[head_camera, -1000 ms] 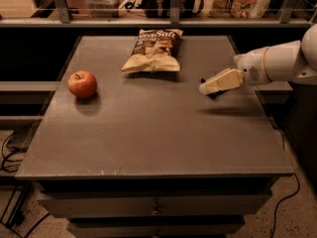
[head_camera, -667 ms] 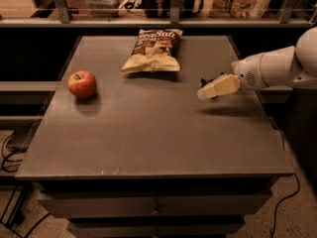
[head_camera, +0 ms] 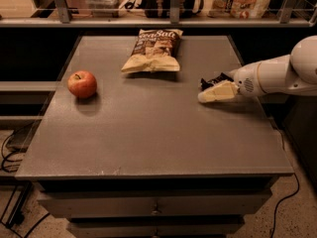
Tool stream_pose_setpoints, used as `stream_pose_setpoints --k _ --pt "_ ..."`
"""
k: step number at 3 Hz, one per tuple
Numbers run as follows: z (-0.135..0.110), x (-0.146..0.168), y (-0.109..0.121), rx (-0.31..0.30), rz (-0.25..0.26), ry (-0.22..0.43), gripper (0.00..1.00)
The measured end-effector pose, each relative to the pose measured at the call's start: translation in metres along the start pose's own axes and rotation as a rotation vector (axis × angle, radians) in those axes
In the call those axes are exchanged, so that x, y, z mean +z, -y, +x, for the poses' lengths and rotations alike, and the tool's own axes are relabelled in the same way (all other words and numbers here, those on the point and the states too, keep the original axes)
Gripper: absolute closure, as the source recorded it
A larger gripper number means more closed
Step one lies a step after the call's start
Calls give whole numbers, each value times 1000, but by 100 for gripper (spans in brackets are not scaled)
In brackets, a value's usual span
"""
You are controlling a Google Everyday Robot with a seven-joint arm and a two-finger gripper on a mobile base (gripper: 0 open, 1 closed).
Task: Move rxbar chocolate near brown chip bag
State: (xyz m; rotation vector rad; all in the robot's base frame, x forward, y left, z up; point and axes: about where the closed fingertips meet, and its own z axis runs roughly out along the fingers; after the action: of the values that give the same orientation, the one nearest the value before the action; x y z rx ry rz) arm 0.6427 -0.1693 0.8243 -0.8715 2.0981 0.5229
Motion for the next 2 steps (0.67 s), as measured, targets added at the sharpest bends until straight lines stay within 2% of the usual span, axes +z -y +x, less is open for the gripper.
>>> stream_pose_setpoints --k 1,2 --pt "-1 -2 2 8 9 18 20" --pt "-2 -2 2 8 8 18 0"
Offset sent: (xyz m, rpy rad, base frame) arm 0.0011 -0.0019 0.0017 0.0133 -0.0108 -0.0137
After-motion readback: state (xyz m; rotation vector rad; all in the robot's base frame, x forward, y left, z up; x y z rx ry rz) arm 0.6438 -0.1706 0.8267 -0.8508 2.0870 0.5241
